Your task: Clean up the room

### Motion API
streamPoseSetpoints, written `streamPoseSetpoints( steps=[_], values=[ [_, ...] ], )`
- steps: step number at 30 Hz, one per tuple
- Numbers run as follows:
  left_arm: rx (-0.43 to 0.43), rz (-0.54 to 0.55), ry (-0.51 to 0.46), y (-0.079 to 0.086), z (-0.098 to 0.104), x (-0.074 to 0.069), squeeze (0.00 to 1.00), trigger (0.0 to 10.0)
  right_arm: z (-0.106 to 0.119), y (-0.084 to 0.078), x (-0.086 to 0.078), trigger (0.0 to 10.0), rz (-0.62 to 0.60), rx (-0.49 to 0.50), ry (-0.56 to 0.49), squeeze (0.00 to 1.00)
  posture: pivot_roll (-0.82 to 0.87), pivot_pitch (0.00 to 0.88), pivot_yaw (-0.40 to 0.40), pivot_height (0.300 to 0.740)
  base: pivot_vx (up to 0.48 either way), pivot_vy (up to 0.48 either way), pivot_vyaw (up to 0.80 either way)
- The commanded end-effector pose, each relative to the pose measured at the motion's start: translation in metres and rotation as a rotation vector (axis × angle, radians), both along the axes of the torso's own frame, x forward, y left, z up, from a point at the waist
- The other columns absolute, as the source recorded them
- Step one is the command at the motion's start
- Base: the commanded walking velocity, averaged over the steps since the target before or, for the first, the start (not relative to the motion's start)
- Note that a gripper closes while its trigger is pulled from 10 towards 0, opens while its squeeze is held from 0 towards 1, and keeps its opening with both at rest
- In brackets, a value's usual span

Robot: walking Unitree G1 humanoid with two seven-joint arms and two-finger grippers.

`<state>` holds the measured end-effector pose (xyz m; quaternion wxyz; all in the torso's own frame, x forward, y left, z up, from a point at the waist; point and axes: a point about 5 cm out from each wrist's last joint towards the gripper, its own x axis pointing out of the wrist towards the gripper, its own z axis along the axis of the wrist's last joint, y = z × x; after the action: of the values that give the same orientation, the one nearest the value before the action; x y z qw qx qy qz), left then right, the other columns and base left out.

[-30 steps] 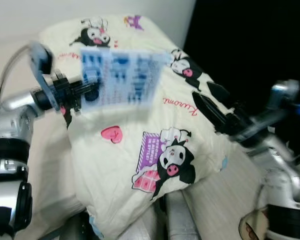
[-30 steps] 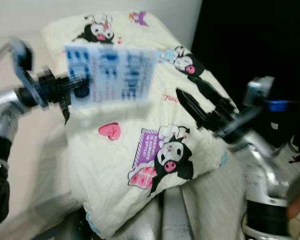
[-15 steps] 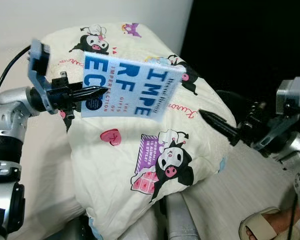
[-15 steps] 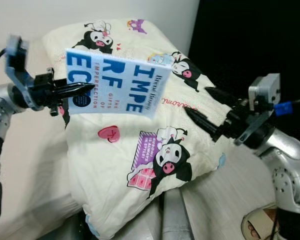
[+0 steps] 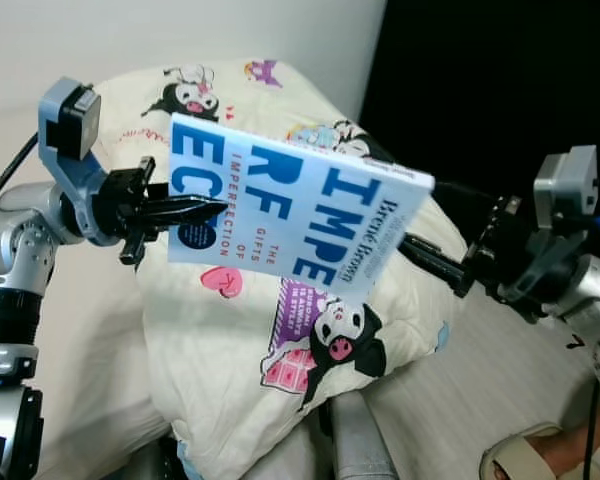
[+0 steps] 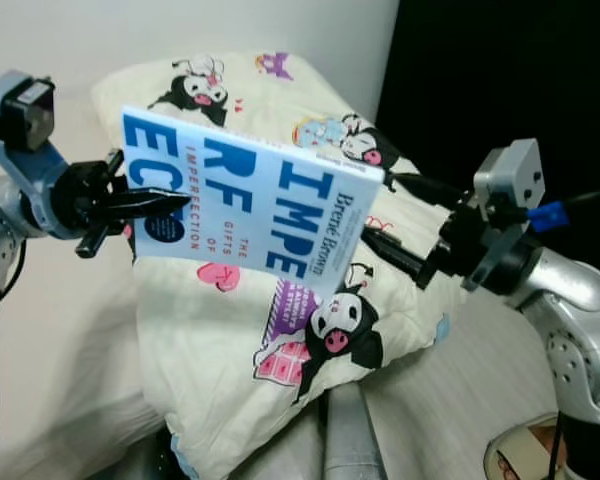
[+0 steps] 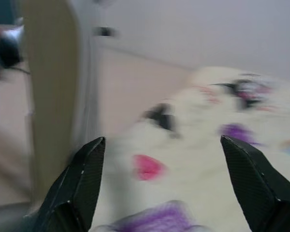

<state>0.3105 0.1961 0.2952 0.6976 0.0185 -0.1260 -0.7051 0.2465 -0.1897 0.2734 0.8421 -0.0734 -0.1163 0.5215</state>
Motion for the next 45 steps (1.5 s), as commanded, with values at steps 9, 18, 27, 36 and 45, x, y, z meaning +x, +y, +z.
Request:
streamPoseSetpoints(
  steps=[9, 18, 27, 36, 45],
  values=[
    [-0.017, -0.047, 0.033, -0.010, -0.004, -0.003, 0.00, 0.0, 0.015, 0.004, -0.032, 10.0, 0.264, 0.090, -0.014, 0.00, -0.27, 0.104, -0.019, 0.525, 0.000, 0.000, 0.00],
    [-0.037, -0.040, 0.058, -0.013, -0.005, -0.003, 0.00, 0.0, 0.071, -0.016, -0.024, 10.0, 0.091, 0.371, -0.317, 0.00, -0.27, 0.108, -0.012, 0.525, 0.000, 0.000, 0.00],
    [-0.068, -0.054, 0.067, -0.019, -0.005, -0.005, 0.00, 0.0, 0.056, 0.021, -0.024, 10.0, 0.221, 0.350, -0.190, 0.00, -0.27, 0.111, -0.007, 0.525, 0.000, 0.000, 0.00],
    [-0.069, -0.060, 0.069, -0.020, -0.004, -0.006, 0.00, 0.0, 0.037, 0.016, 0.006, 10.0, -0.027, 0.254, -0.088, 0.00, -0.27, 0.115, -0.004, 0.525, 0.000, 0.000, 0.00],
    [-0.077, -0.050, 0.070, -0.019, -0.003, -0.005, 0.00, 0.0, 0.016, 0.020, 0.013, 10.0, -0.075, 0.182, 0.047, 0.00, -0.27, 0.118, -0.006, 0.525, 0.000, 0.000, 0.00]
  ],
)
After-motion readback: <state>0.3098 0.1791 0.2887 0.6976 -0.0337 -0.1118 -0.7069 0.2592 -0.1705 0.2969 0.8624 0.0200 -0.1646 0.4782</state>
